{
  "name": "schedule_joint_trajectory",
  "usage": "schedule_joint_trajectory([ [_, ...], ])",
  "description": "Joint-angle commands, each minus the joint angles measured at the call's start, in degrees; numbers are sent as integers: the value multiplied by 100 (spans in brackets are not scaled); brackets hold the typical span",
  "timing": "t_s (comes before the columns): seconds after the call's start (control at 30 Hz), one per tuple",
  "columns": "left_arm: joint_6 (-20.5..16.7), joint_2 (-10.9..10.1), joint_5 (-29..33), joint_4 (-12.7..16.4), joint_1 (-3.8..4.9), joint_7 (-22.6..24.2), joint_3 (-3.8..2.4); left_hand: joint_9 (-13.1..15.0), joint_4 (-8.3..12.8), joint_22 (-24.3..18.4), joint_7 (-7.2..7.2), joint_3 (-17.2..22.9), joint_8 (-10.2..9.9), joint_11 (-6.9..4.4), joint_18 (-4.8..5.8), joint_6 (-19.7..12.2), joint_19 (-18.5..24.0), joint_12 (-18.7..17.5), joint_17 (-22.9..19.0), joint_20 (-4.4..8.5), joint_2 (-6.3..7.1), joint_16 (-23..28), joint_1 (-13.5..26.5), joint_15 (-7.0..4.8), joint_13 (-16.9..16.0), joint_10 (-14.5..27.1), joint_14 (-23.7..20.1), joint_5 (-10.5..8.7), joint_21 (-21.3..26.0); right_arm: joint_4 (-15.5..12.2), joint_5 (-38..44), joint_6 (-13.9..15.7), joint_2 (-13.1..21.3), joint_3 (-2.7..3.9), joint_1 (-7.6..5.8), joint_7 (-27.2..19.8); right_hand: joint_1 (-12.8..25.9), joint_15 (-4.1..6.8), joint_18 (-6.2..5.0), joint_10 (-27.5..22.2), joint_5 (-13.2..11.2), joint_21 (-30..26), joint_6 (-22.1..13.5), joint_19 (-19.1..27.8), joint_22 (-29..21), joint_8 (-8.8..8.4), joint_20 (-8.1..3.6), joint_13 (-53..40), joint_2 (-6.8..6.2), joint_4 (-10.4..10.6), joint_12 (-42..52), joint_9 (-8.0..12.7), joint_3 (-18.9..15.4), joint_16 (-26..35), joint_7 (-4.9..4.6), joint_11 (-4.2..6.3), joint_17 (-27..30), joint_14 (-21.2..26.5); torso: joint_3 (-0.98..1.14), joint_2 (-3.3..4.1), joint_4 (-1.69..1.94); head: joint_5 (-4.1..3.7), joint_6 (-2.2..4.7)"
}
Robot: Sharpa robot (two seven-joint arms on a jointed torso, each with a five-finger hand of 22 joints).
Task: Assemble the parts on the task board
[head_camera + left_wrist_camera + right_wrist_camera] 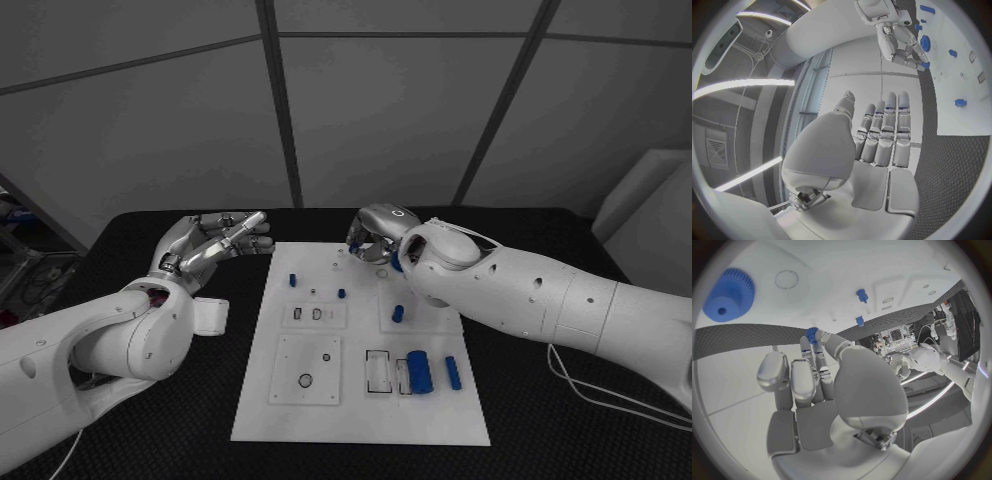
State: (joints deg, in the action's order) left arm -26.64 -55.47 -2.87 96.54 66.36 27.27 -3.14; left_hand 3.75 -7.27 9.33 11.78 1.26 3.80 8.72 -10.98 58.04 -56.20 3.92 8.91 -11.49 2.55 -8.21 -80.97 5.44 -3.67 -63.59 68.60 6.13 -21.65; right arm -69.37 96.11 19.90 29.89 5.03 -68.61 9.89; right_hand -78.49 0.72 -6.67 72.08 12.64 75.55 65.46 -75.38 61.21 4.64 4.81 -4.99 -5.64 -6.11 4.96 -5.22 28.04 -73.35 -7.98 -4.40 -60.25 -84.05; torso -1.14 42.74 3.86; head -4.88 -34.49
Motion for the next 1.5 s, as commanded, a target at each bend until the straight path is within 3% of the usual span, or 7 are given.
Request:
schedule_joint_trajectory([
  [0.03,58,9,10,7,13,30,-10,-5,24,-9,16,-7,-20,-2,55,-5,-34,-37,8,-5,-47,37,6,9,6,26,-6,-23,-18,71,19,121,-85,3,-11,-35,-34,34,103,93,-12,31,39,-44,7,35,13,-11,-21,-6,6,-1,27,-20,4,72,-4,-132,-2,18,5,20,13],
  [0.33,67,11,11,15,19,27,-18,-5,24,-9,16,-7,-20,-2,55,-5,-34,-37,8,-5,-47,37,6,9,6,26,-6,-23,-18,250,18,84,-279,2,-12,-32,-28,34,104,94,-17,36,42,-44,12,35,14,-12,-27,-5,3,-3,25,-29,4,72,-16,-134,5,15,9,33,63],
  [0.6,80,11,11,26,25,19,-22,-5,24,-9,16,-7,-20,-2,55,-5,-34,-37,8,-5,-47,37,6,9,6,26,-6,-23,-18,394,18,14,-398,1,-13,1,-16,33,103,94,-23,37,41,-42,11,32,15,-13,-29,0,-1,-3,23,-32,2,70,-15,-134,6,16,7,63,54],
  [0.77,82,5,11,35,29,15,-24,-5,24,-9,16,-7,-20,-2,55,-5,-34,-37,8,-5,-47,37,6,9,6,26,-6,-23,-18,463,34,-20,-451,1,-13,20,-6,32,104,92,-31,41,39,-41,15,28,16,-14,-31,5,-6,-4,22,-37,2,69,-19,-135,7,30,9,71,84],
  [0.93,84,2,11,45,36,12,-25,-5,27,-10,17,-5,-19,0,56,-8,-33,-37,11,-6,-50,44,9,10,6,33,-3,-22,-19,559,47,-77,-508,0,-13,28,-6,32,104,92,-31,41,39,-41,15,28,16,-14,-31,5,-6,-4,22,-37,2,69,-19,-135,3,31,21,65,76],
  [1.5,95,0,11,55,60,1,-28,-5,27,-10,17,-5,-19,0,56,-8,-33,-37,11,-6,-50,44,9,10,6,33,-3,-22,-19,901,85,-151,-684,-10,-13,5,20,28,101,70,-56,43,17,-28,10,8,20,-14,-36,16,-30,-3,23,-44,3,65,-16,-133,7,39,12,99,66],
])
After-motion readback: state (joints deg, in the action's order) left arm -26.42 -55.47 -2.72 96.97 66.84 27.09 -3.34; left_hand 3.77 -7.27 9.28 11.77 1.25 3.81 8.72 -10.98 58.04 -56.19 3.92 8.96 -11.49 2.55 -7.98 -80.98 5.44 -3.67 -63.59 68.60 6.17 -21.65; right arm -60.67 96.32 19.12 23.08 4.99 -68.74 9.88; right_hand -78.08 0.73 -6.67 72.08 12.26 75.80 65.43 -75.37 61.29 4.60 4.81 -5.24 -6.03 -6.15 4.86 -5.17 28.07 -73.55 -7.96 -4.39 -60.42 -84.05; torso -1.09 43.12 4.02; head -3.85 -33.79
